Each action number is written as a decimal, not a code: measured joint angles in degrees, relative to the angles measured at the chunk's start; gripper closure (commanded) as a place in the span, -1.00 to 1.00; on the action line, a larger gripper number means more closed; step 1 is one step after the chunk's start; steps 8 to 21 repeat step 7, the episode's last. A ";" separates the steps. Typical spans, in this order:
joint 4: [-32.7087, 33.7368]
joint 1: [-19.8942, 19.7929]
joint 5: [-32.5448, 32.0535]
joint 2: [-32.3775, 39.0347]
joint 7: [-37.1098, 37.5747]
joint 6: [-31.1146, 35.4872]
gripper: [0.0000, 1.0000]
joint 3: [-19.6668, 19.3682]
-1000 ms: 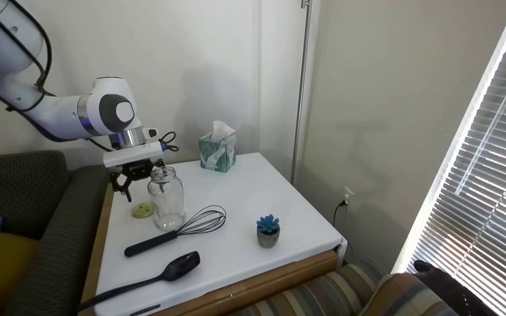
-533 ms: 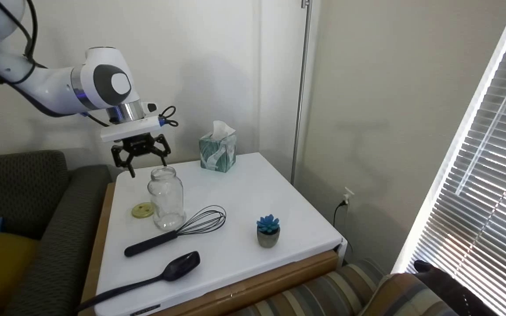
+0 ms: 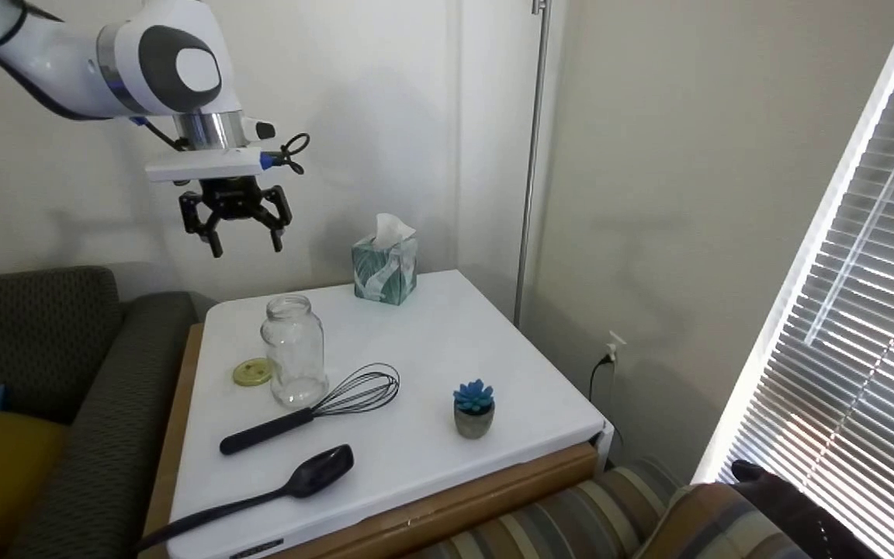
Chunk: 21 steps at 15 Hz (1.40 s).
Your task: Move the lid forward.
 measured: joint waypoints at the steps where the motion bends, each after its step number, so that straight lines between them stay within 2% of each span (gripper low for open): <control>1: 0.02 -0.39 1.20 -1.15 0.72 -1.16 -1.00 0.18; 5: 0.20 -1.47 5.27 -4.46 4.89 -4.76 -1.00 0.38; 21: 0.18 -1.56 5.43 -4.58 5.29 -4.87 -1.00 0.40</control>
